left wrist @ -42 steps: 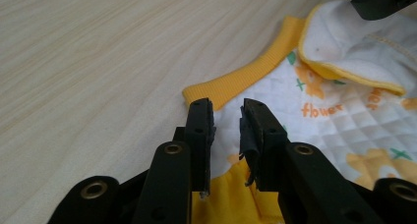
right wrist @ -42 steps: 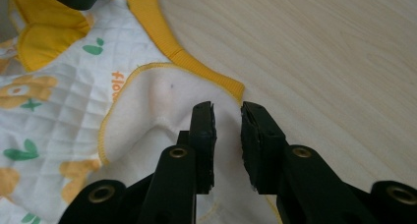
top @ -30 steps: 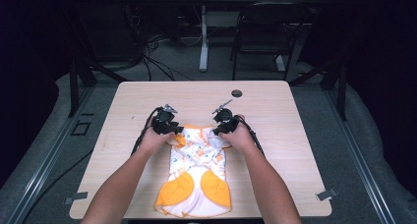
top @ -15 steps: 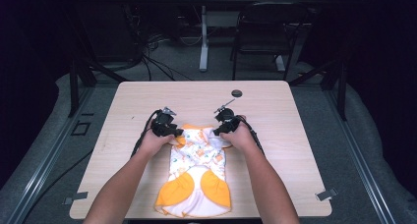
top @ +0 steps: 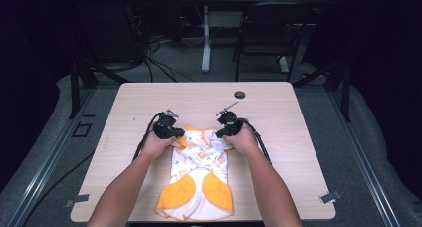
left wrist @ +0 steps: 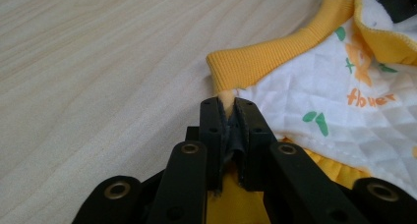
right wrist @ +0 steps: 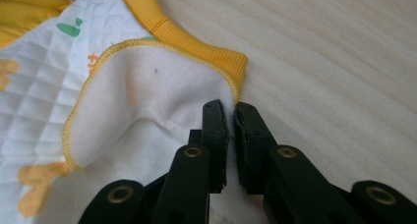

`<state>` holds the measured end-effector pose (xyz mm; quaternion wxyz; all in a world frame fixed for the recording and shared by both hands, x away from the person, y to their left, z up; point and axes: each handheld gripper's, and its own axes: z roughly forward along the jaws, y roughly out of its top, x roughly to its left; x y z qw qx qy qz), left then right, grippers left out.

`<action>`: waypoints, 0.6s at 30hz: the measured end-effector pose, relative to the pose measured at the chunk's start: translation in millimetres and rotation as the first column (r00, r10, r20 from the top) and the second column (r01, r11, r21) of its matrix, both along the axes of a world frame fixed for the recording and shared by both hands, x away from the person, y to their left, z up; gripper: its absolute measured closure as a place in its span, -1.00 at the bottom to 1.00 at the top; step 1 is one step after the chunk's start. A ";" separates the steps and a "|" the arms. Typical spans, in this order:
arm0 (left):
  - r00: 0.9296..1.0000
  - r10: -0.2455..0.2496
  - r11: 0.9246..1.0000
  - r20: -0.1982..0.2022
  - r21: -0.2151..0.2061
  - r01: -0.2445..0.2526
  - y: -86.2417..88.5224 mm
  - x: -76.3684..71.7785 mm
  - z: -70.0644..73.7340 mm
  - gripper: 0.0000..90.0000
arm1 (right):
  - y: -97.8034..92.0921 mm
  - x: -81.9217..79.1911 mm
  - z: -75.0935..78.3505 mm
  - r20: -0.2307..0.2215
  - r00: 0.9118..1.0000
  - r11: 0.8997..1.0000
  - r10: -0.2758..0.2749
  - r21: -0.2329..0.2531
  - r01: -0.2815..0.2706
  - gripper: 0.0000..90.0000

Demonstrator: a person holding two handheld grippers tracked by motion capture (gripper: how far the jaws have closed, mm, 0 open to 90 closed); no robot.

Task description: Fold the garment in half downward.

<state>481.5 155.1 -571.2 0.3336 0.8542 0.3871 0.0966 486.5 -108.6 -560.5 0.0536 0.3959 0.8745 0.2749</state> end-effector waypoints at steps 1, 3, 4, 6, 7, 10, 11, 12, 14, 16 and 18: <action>1.000 0.002 1.000 -0.002 -0.003 -0.002 -0.3 0.0 0.1 0.89 | 0.8 -0.7 -0.4 0.004 1.000 1.000 -0.007 0.008 0.007 0.91; 1.000 0.010 1.000 -0.009 -0.009 -0.010 -0.2 0.2 0.1 0.90 | 1.0 -0.6 0.4 0.003 1.000 1.000 -0.001 0.000 0.001 0.92; 1.000 0.011 1.000 -0.016 -0.012 -0.011 0.5 0.6 0.3 0.90 | 1.7 -1.2 -0.1 0.009 1.000 1.000 -0.008 0.006 0.008 0.93; 1.000 0.009 1.000 -0.021 -0.010 -0.010 1.3 0.2 1.5 0.91 | 2.4 -1.6 1.7 0.013 1.000 1.000 0.003 -0.015 -0.003 0.93; 1.000 0.007 1.000 -0.018 -0.008 -0.007 1.6 0.0 2.3 0.92 | 4.1 -3.2 0.4 0.036 0.999 1.000 -0.015 0.005 0.015 0.93; 1.000 0.006 1.000 -0.010 -0.016 -0.006 2.9 -1.6 6.9 0.98 | 4.2 -3.5 6.0 0.040 0.999 1.000 0.017 -0.027 -0.016 0.94; 1.000 0.004 1.000 -0.010 -0.018 -0.004 3.1 -2.1 8.1 0.98 | 4.5 -4.1 7.7 0.049 0.999 0.999 0.023 -0.035 -0.022 0.94; 1.000 0.002 1.000 -0.004 -0.016 -0.002 3.4 -2.8 10.1 0.99 | 4.8 -4.7 9.4 0.052 0.998 0.999 0.026 -0.042 -0.024 0.94; 1.000 -0.001 1.000 0.001 -0.016 0.001 4.2 -3.6 12.6 0.99 | 5.1 -6.6 12.7 0.067 0.997 0.999 0.034 -0.041 -0.031 0.94; 1.000 -0.003 1.000 0.005 -0.023 0.003 5.1 -4.2 15.0 0.99 | 4.3 -7.4 15.8 0.069 0.996 0.998 0.047 -0.049 -0.044 0.94; 1.000 -0.007 1.000 0.009 -0.027 0.008 5.8 -5.1 18.2 0.99 | 3.6 -9.1 17.7 0.084 0.996 0.998 0.044 -0.040 -0.040 0.94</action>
